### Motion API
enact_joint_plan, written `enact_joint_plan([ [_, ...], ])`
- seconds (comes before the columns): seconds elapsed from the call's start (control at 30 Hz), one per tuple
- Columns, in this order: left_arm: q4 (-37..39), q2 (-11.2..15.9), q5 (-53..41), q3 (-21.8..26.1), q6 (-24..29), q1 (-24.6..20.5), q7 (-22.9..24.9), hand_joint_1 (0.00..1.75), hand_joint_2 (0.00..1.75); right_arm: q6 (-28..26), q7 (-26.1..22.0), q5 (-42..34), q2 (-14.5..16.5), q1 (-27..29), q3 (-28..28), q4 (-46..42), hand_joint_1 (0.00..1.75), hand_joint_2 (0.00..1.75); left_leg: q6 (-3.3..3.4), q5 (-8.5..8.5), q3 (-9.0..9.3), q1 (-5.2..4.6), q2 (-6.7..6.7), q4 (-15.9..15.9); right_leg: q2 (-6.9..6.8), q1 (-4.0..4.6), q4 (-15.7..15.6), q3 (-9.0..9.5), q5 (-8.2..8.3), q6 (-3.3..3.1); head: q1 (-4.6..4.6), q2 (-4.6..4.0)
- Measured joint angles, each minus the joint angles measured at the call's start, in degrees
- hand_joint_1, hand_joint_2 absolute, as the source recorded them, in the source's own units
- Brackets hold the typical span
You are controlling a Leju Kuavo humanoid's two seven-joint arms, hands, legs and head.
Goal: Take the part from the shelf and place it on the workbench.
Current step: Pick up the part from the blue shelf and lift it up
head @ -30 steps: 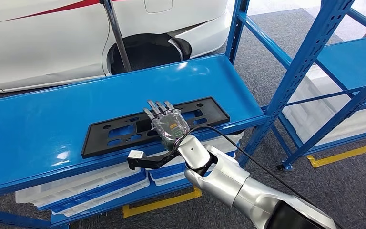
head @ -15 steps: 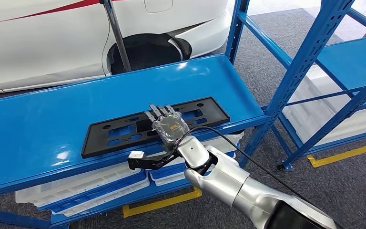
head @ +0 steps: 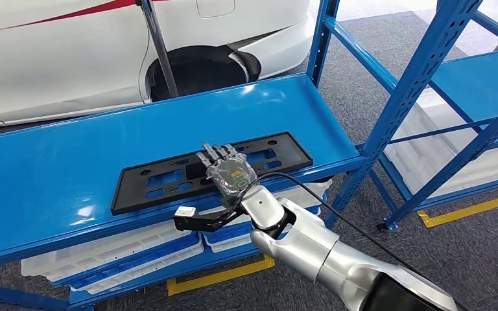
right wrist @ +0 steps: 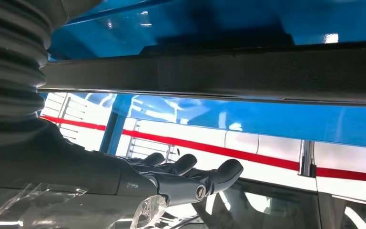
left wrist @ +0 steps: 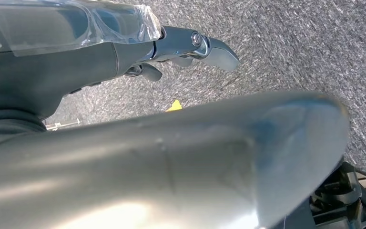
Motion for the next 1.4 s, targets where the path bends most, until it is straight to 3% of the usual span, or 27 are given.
enact_joint_plan([
  [1.4, 0.0, -0.6, 0.2, 0.0, -0.1, 0.1, -0.2, 0.00, 0.00, 3.7, 0.4, -2.0, 0.0, -0.2, 1.1, 0.0, 0.00, 1.75, 0.00, 0.00, 0.00, 0.00, 0.00, 0.0, 0.00, 0.00, 0.0, 0.00, 0.00, 0.00, 0.00, 0.00],
])
